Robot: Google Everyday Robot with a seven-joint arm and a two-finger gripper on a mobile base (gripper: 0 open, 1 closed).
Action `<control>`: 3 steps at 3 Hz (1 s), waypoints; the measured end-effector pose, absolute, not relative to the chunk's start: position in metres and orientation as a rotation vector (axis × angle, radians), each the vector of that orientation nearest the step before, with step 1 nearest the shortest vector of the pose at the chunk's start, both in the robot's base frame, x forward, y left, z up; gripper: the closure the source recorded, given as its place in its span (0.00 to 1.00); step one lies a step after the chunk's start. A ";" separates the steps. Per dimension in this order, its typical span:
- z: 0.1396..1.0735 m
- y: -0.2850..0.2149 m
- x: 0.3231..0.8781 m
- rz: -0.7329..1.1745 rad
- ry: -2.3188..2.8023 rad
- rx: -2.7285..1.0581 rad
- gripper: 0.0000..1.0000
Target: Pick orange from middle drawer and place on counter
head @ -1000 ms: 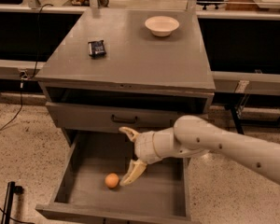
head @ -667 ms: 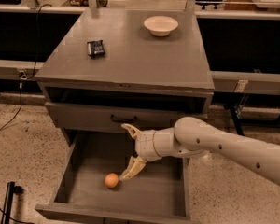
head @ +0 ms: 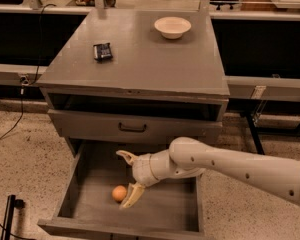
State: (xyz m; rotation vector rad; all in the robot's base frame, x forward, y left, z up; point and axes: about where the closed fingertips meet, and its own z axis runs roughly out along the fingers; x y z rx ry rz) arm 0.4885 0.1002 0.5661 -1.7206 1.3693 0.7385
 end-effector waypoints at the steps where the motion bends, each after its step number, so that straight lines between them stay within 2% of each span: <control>1: 0.522 0.118 0.488 0.630 1.256 -1.699 0.00; 2: 0.519 0.119 0.494 0.583 1.226 -1.684 0.00; 3: 0.501 0.120 0.497 0.623 1.246 -1.682 0.00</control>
Offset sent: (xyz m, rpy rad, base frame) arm -0.0017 0.0178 -0.0407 0.0304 -0.1041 0.0032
